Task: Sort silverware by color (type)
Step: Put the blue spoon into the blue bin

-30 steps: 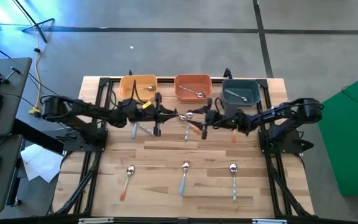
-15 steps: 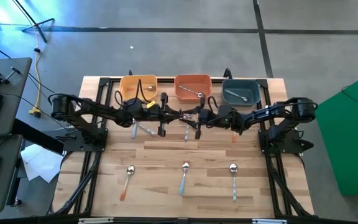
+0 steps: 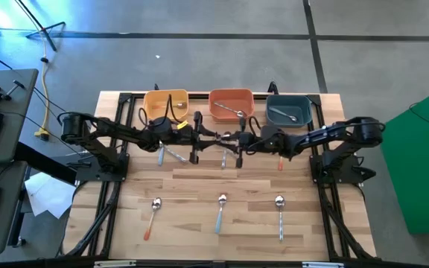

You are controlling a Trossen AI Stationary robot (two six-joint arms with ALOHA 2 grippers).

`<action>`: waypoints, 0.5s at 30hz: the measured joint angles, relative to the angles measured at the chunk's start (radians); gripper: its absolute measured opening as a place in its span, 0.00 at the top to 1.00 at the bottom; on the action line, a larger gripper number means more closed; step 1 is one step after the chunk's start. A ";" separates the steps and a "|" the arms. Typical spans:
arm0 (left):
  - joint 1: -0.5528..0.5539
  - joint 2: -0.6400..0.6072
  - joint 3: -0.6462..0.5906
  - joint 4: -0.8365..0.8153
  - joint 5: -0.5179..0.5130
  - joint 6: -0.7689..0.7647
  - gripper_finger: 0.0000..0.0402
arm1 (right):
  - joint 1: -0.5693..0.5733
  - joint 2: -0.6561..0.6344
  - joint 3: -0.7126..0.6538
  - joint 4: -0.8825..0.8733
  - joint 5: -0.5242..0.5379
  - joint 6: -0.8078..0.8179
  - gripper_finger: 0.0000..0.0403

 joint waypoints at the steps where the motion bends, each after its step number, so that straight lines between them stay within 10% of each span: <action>1: 0.003 0.000 0.000 -0.016 -0.003 0.003 0.76 | -0.002 -0.016 0.000 -0.012 0.009 0.000 0.90; 15: 0.065 0.000 -0.070 -0.073 -0.112 0.034 0.64 | -0.267 -0.258 0.177 -1.017 0.221 -0.027 0.90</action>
